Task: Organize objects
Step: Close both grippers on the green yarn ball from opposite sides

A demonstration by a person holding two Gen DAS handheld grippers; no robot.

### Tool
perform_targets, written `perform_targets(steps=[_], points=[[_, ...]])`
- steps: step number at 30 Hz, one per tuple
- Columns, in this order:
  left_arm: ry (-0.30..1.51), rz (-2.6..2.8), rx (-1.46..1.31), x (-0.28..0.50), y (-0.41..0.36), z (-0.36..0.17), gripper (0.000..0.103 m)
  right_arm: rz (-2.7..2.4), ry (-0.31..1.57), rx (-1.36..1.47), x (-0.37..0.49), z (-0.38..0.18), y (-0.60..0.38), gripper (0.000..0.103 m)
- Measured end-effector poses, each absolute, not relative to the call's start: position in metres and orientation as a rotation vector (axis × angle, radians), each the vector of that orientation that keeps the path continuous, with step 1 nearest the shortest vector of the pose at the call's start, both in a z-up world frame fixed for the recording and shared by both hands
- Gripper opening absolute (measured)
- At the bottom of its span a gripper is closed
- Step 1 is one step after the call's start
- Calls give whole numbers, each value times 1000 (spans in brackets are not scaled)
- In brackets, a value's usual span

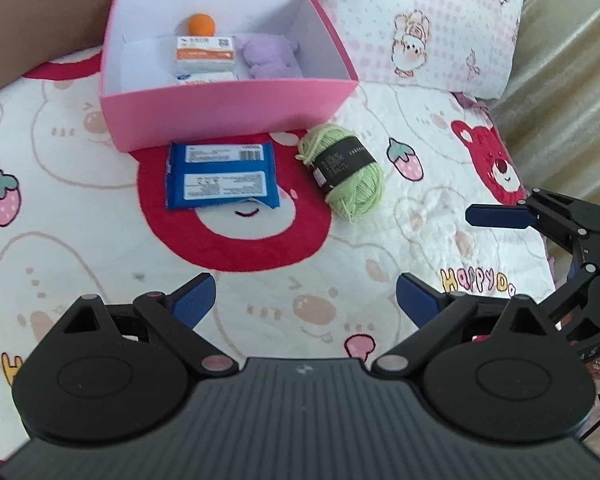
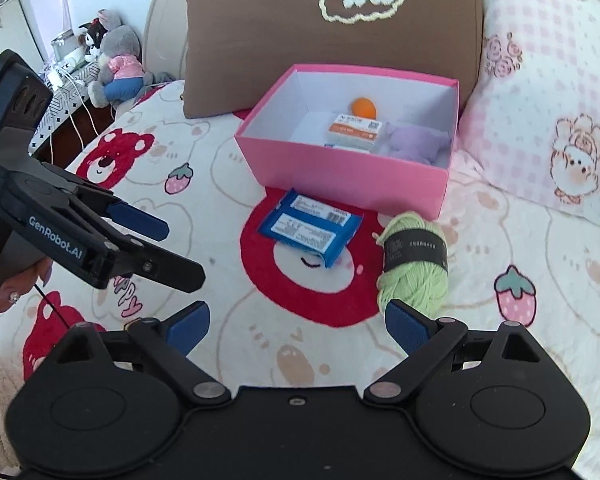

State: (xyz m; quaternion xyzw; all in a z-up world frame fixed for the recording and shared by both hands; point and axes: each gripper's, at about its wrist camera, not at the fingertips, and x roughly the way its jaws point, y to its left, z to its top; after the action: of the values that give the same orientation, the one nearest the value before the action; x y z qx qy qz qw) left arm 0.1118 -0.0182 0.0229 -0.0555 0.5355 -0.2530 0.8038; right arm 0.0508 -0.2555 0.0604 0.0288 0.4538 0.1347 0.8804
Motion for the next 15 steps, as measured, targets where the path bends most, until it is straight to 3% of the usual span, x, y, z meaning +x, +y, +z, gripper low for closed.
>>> perform_targets(steps=[15], points=[[1062,-603,-111,132,-45,-10,98,188,920,8,59,2,-269,97]])
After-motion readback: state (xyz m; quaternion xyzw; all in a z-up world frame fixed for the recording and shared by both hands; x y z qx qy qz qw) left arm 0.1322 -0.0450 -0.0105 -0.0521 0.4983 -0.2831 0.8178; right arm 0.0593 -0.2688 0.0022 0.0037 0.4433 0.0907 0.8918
